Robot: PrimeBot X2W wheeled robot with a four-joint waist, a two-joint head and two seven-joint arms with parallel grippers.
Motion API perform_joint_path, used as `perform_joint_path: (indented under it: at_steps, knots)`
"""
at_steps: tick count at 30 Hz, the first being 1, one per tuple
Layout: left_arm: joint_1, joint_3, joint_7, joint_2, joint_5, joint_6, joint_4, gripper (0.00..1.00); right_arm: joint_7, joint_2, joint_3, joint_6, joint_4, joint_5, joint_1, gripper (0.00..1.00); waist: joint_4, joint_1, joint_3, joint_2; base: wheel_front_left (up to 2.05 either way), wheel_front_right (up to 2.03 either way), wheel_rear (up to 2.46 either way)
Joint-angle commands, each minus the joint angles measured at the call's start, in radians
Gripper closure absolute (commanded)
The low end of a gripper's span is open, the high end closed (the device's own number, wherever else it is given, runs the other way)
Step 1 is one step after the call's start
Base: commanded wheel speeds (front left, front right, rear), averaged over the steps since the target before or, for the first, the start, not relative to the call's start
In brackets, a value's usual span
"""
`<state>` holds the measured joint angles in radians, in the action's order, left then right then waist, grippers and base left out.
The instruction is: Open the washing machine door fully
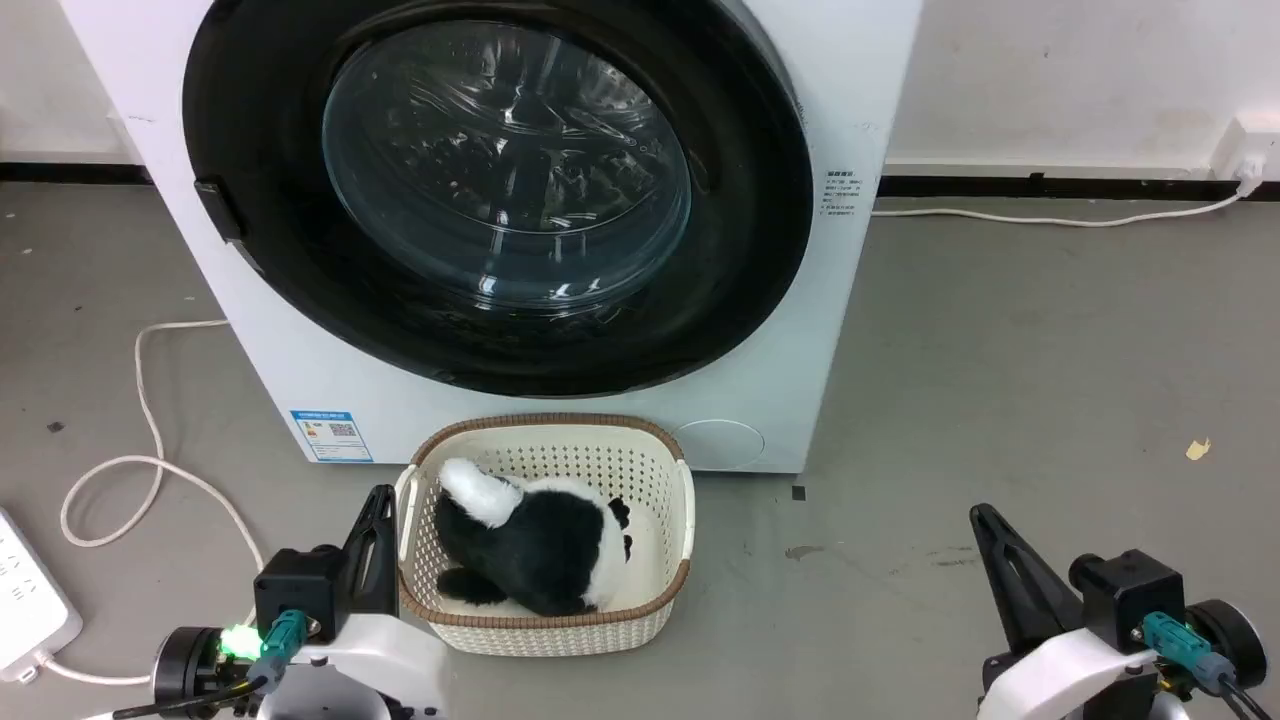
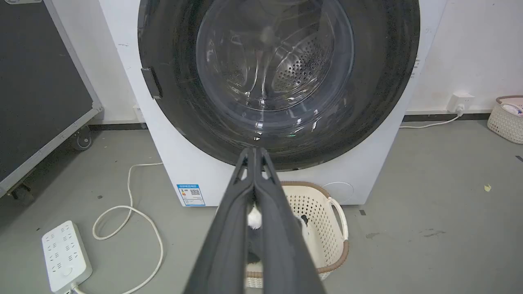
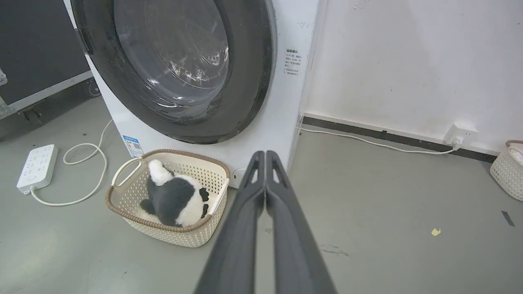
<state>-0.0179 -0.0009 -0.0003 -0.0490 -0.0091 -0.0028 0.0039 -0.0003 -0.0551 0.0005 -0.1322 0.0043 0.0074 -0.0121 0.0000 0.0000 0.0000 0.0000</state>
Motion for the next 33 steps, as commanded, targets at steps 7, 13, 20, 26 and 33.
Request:
perform_joint_path:
  at_steps: [7,13,20,26,33]
  knots:
    - [0.018,0.001,0.000,-0.001,0.009,0.003,-0.004,1.00,0.000,0.005,0.000,0.002,-0.004,-0.007,0.012,1.00,0.000,0.0000,0.000,0.0000,0.00,0.00,0.00]
    - [0.018,0.001,0.000,-0.001,0.009,0.003,-0.004,1.00,0.000,0.005,0.000,0.002,-0.004,-0.007,0.012,1.00,0.000,0.0000,0.000,0.0000,0.00,0.00,0.00]
    - [0.018,0.001,0.000,-0.001,0.009,0.003,-0.004,1.00,0.000,0.005,0.000,0.002,-0.004,-0.007,0.012,1.00,0.000,0.0000,0.000,0.0000,0.00,0.00,0.00]
    - [0.000,0.000,0.000,0.000,-0.002,0.000,0.000,0.00,0.000,0.000,0.000,0.000,0.000,0.001,0.000,0.00,0.000,0.0000,0.000,0.0000,0.00,0.00,0.00]
    - [0.001,-0.005,-0.011,0.000,-0.007,0.002,0.002,0.00,-0.011,0.000,-0.006,0.000,0.001,0.013,-0.004,0.00,0.000,0.0000,0.000,0.0000,0.00,0.00,0.00]
